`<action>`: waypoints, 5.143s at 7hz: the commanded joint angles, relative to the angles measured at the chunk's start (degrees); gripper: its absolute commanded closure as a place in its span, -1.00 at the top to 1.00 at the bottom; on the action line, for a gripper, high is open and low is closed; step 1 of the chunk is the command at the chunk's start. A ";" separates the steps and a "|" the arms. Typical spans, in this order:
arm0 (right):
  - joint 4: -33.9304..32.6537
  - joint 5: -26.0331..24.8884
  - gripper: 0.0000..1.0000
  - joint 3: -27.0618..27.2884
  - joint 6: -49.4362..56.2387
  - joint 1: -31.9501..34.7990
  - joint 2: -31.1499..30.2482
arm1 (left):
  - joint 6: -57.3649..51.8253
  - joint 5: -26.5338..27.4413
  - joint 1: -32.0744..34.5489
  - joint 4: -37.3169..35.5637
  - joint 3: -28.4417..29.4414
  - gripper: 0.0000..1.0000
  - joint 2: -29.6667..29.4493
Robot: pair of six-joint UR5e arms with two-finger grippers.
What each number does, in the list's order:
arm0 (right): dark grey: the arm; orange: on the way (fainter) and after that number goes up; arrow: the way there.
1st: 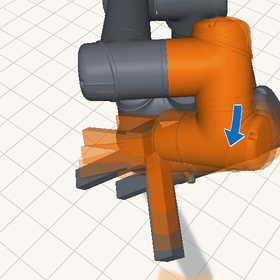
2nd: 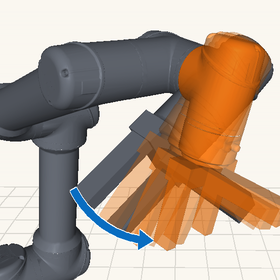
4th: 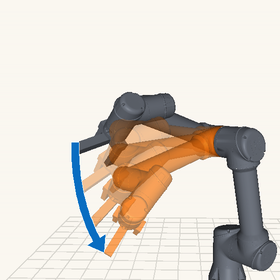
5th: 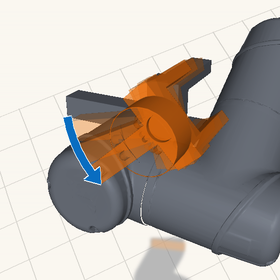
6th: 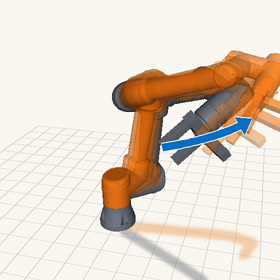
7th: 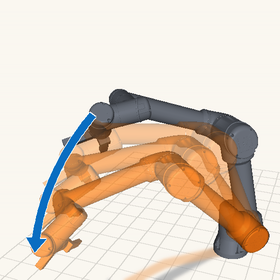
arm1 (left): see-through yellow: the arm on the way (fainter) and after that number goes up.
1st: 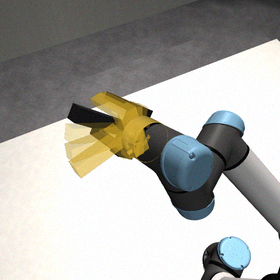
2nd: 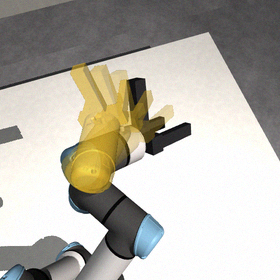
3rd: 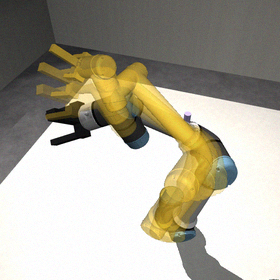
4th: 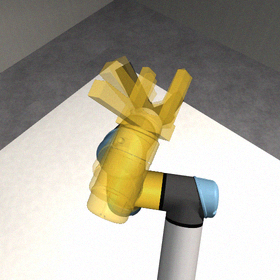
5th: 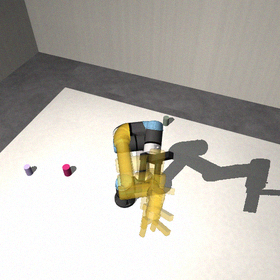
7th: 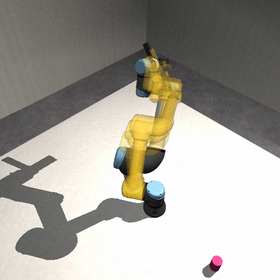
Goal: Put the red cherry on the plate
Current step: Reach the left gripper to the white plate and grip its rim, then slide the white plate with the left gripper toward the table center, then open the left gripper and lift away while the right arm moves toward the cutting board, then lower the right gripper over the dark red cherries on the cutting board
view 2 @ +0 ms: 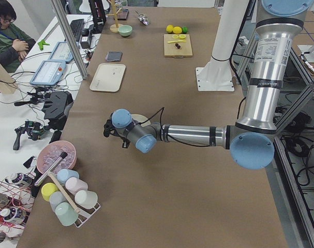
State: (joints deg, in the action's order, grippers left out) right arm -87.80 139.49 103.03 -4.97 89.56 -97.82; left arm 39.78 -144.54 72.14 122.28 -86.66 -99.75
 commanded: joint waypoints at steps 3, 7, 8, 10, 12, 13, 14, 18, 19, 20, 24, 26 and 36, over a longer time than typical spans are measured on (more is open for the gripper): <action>-0.09 -0.09 1.00 0.15 -0.30 0.00 0.09 | 41.88 16.42 -22.14 -2.31 -12.66 -1.00 -13.41; -0.09 0.96 1.00 1.02 -0.48 0.00 0.18 | 51.70 37.45 -40.73 -2.40 -8.47 -1.00 -21.52; -0.17 1.05 1.00 3.55 -3.44 -0.87 0.44 | 52.06 42.10 -44.59 -2.31 -7.14 -1.00 -21.71; -0.18 1.05 1.00 11.45 -16.83 -8.22 0.62 | 51.98 45.23 -47.61 -2.31 -5.64 -1.00 -21.45; -0.09 1.05 1.00 16.83 -27.33 -13.60 1.85 | 51.54 45.23 -48.23 -2.31 -5.45 -1.00 -21.01; -0.09 1.05 1.00 18.50 -29.63 -15.71 2.11 | 51.63 45.05 -48.14 -2.31 -5.98 -0.33 -21.10; -0.09 0.96 1.00 19.91 -32.27 -17.73 2.20 | 51.54 44.96 -47.27 -2.31 -6.59 0.95 -21.01; 4.53 -3.93 1.00 21.68 -43.83 -27.47 4.56 | 42.43 36.27 -36.91 -2.40 -10.97 0.96 -18.92; 8.83 -7.79 1.00 21.60 -49.38 -32.30 4.57 | 39.79 35.91 -35.85 -2.40 -11.69 0.96 -17.95; 11.40 -11.91 1.00 21.60 -53.35 -37.04 4.57 | 39.33 34.43 -34.18 -3.88 -11.69 0.96 -17.94; 13.27 -22.84 1.00 21.25 -67.76 -52.44 3.79 | 34.75 32.83 -30.74 -9.52 -13.54 0.96 -18.38; 13.27 -23.82 1.00 19.85 -76.10 -53.96 3.52 | 34.75 32.83 -30.39 -9.52 -13.28 0.96 -18.46; 16.09 -33.93 0.86 16.32 -89.16 -64.95 -0.79 | 34.93 33.36 -29.51 -9.61 -13.10 0.96 -18.20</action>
State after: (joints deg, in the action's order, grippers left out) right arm -71.69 105.87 119.60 -93.95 24.67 -98.39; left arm 74.67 -111.35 42.73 112.68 -99.66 -118.04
